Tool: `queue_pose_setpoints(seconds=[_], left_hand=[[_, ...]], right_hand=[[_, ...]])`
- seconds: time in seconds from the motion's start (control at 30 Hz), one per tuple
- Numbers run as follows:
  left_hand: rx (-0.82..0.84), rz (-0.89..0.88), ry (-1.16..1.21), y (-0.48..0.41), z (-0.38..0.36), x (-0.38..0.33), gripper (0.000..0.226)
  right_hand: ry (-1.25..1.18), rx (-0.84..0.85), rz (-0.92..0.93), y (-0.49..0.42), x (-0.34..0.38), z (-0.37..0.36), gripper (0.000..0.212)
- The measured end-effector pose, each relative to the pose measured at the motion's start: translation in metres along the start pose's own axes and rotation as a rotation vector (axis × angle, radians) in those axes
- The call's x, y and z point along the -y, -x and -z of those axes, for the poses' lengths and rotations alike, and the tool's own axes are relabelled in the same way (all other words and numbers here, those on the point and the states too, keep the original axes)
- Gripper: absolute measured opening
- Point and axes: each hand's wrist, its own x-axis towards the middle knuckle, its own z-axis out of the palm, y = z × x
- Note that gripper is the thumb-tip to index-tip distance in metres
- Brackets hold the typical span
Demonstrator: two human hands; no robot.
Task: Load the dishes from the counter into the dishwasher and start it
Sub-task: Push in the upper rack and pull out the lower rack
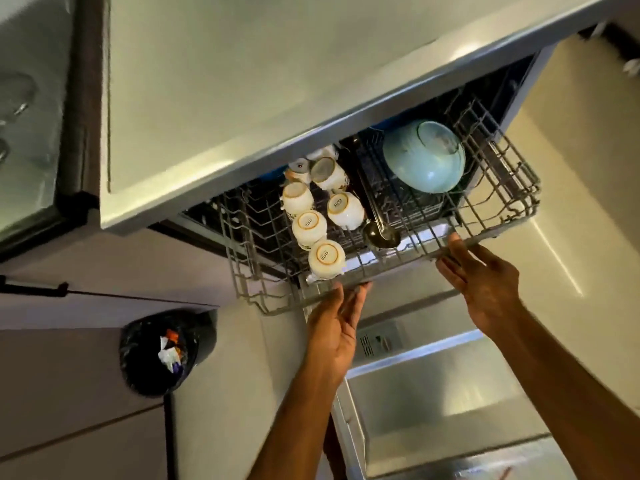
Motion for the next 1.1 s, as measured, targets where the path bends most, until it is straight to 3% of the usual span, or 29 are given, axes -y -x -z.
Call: queue_pose_setpoints(seconds=[0.07, 0.17, 0.27, 0.43, 0.53, 0.7, 0.87, 0.97, 1.03, 1.1], left_hand=[[0.044, -0.017, -0.027, -0.016, -0.009, -0.012, 0.026], [0.115, -0.071, -0.071, -0.04, -0.028, -0.031, 0.033], [0.165, -0.104, -0.053, -0.067, -0.046, -0.057, 0.032], [0.176, -0.07, -0.061, -0.104, -0.072, -0.09, 0.045], [0.194, -0.045, -0.106, -0.109, -0.078, -0.093, 0.037], [0.232, -0.055, -0.282, -0.111, -0.076, -0.097, 0.023], [0.188, -0.093, -0.432, -0.11, -0.072, -0.095, 0.024], [0.086, -0.169, -0.722, -0.112, -0.066, -0.088, 0.021], [-0.016, -0.274, -1.11, -0.117, -0.056, -0.077, 0.016], [-0.102, -0.422, -1.583, -0.12, -0.043, -0.067, 0.013]], right_hand=[[0.021, -0.025, 0.048, -0.02, -0.001, -0.014, 0.056], [0.054, -0.026, 0.118, -0.045, 0.0, -0.045, 0.054], [0.157, 0.018, 0.214, -0.069, -0.003, -0.076, 0.029], [0.103, -0.038, 0.192, -0.11, 0.009, -0.121, 0.044], [0.057, -0.054, 0.18, -0.124, 0.008, -0.126, 0.04], [0.03, 0.001, 0.093, -0.128, 0.01, -0.12, 0.063], [0.191, 0.135, 0.116, -0.115, 0.015, -0.112, 0.043], [0.168, 0.228, 0.143, -0.099, 0.003, -0.1, 0.045], [0.235, 0.302, 0.158, -0.087, -0.016, -0.079, 0.03], [0.496, 0.331, 0.155, -0.074, -0.042, -0.056, 0.027]])
